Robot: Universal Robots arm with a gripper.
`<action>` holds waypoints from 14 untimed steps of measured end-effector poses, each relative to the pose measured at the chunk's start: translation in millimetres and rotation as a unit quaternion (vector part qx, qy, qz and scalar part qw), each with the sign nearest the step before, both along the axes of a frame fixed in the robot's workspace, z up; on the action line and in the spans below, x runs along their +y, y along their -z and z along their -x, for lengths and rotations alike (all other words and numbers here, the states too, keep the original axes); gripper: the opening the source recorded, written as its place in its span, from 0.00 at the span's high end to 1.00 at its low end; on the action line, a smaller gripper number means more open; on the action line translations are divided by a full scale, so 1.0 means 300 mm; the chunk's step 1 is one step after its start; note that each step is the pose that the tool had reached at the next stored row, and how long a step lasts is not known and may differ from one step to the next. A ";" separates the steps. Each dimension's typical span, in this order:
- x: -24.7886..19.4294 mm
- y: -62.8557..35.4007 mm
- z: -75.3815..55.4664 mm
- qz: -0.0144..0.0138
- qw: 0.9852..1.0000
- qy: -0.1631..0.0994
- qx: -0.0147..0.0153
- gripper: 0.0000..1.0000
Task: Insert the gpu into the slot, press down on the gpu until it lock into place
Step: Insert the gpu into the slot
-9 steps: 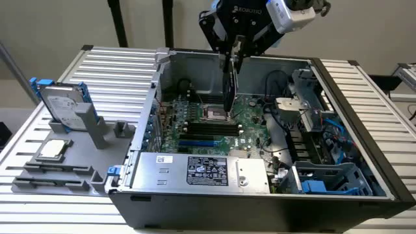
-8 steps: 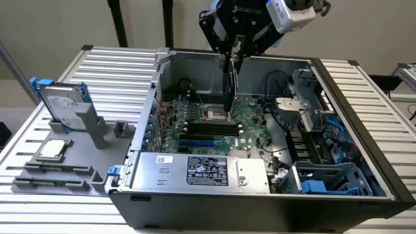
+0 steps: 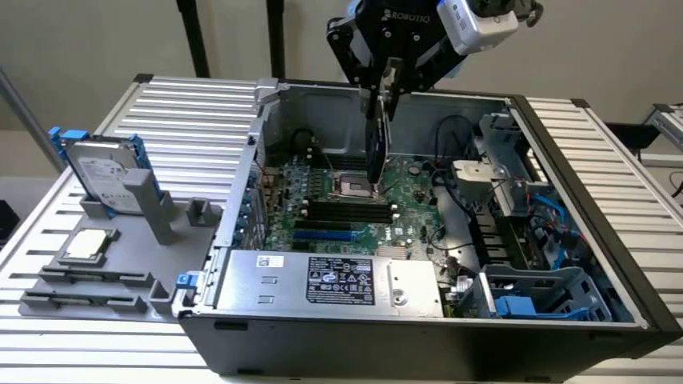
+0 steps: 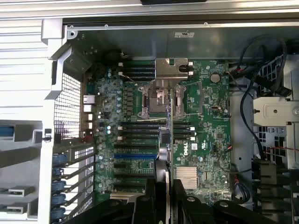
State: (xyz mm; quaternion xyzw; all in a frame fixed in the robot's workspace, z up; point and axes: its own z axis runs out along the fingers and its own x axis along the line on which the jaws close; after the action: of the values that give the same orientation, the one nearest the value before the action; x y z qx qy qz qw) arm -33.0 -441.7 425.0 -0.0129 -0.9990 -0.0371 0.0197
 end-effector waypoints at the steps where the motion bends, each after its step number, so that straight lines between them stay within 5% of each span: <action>1: 0.000 0.000 0.000 0.000 1.000 -0.002 0.000 0.74; 8: 0.000 0.008 0.000 0.000 0.998 -0.064 -0.001 0.74; 14: 0.000 0.015 0.000 0.000 0.993 -0.118 -0.001 0.74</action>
State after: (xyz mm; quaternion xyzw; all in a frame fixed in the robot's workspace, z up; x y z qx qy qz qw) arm -33.0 -441.5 420.5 0.1051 -0.9936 -0.0347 0.0231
